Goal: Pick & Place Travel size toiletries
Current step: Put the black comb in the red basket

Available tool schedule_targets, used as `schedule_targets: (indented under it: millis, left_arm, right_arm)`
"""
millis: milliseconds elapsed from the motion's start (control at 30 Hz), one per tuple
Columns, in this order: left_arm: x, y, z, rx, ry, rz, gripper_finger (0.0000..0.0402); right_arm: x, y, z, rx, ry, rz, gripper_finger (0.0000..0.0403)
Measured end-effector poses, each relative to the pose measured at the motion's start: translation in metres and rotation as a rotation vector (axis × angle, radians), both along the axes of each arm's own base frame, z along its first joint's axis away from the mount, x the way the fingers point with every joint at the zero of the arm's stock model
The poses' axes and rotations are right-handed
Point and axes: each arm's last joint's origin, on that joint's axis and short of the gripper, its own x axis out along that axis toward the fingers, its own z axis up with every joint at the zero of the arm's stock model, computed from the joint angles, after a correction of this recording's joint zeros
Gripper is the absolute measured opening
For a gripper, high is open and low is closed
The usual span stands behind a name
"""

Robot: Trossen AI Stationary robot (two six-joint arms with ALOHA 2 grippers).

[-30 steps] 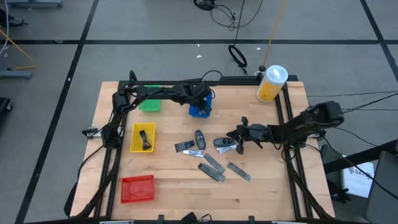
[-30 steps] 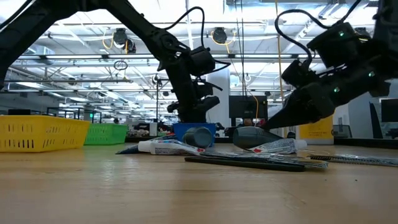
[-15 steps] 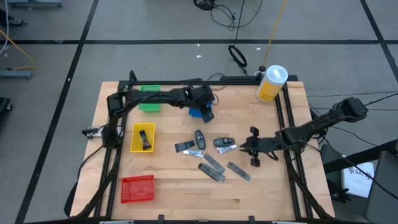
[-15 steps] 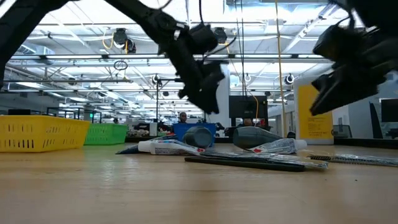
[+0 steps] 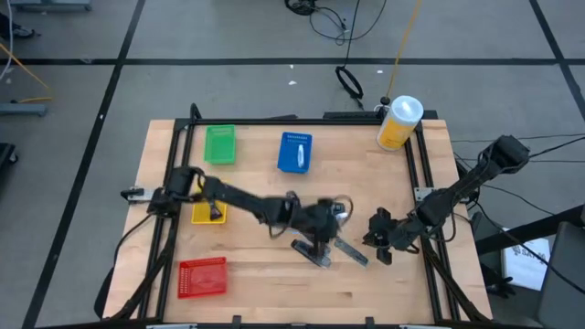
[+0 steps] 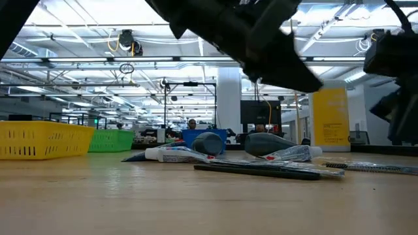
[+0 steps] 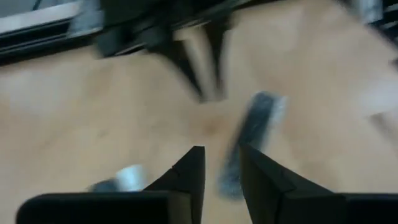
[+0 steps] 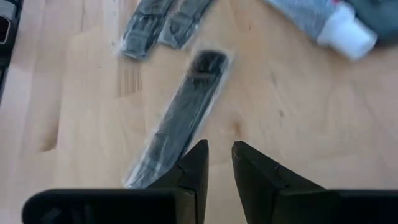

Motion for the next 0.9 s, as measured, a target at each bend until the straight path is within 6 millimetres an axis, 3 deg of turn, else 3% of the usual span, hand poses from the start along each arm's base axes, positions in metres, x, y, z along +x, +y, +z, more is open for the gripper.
schedule_targets:
  millis: [133,267,333,633,733,900]
  left_arm:
    - [0.004,-0.033,-0.024,-0.070,-0.038,-0.037,0.0064]
    - [0.005,-0.045,-0.039,-0.146,-0.013,-0.066,0.0023]
    - [0.006,-0.044,-0.046,-0.170,0.006,-0.046,0.0007]
    - [0.014,-0.028,-0.077,-0.225,0.030,0.026,0.0002]
    - [0.014,-0.026,-0.084,-0.226,0.042,0.032,0.0007]
    - [0.016,-0.028,-0.079,-0.243,0.014,0.030,0.0003]
  right_arm:
    - [-0.005,0.000,-0.011,0.052,0.024,-0.015,0.0075]
    - [-0.006,-0.002,-0.020,0.157,0.001,-0.041,0.0107]
    - [-0.005,-0.002,-0.023,0.210,-0.017,-0.046,0.0131]
    - [0.008,0.002,-0.033,0.300,-0.055,-0.039,0.0247]
    - [0.011,0.004,-0.036,0.316,-0.052,-0.027,0.0268]
    - [0.013,0.005,-0.040,0.317,-0.052,-0.019,0.0278]
